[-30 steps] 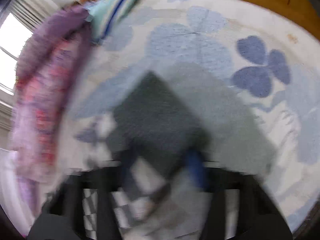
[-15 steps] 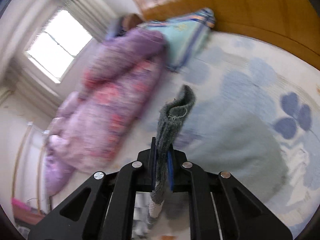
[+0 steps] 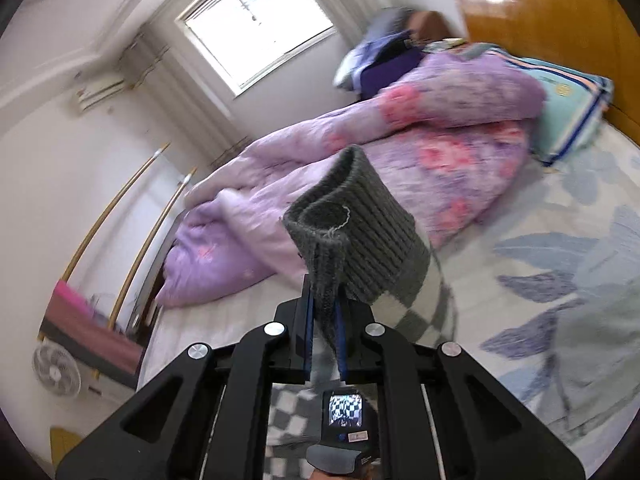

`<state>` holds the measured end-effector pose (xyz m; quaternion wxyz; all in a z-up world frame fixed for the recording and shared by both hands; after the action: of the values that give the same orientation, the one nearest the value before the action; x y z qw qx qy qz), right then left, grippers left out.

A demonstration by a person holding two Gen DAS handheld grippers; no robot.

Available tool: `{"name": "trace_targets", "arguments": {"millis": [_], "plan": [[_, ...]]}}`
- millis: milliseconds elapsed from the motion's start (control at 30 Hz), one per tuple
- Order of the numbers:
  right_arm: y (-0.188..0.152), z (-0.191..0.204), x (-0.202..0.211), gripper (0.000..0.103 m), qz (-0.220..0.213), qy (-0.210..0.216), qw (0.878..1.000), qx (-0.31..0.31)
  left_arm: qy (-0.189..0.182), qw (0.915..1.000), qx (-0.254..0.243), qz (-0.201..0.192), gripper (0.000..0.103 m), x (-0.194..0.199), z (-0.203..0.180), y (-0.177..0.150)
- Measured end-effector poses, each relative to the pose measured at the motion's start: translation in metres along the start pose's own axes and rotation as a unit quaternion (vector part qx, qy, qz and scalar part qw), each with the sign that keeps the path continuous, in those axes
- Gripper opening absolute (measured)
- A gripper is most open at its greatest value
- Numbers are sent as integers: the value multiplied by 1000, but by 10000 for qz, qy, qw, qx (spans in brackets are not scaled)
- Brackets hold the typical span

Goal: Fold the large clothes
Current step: 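Grasp the grey ribbed cuff with the right tool and lift it, then lay the sleeve across the cardigan body with the right tool, release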

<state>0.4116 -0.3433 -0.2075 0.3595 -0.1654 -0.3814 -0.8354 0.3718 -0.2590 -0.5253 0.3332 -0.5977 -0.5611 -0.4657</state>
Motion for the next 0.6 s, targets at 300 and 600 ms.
{"name": "trace_targets", "arguments": {"millis": [300, 600], "plan": [[-96, 91, -81, 8, 692, 109, 9975, 135, 450, 9963, -41, -736, 7, 176, 97, -34], [-230, 121, -193, 9, 1790, 46, 9838, 61, 891, 9872, 886, -978, 7, 228, 239, -85]]}}
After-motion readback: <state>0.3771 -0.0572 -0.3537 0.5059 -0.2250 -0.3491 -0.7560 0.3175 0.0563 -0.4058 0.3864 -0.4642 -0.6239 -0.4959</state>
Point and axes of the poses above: each gripper's, at about its wrist camera, not at the fingertips, and x roughly against the way its jaws point, z to its left, y to its top, the point moved 7 cm from there along -x, roughly the way its jaws point, and after that the axes turned 10 degrees about -x, right-handed, at the moved point
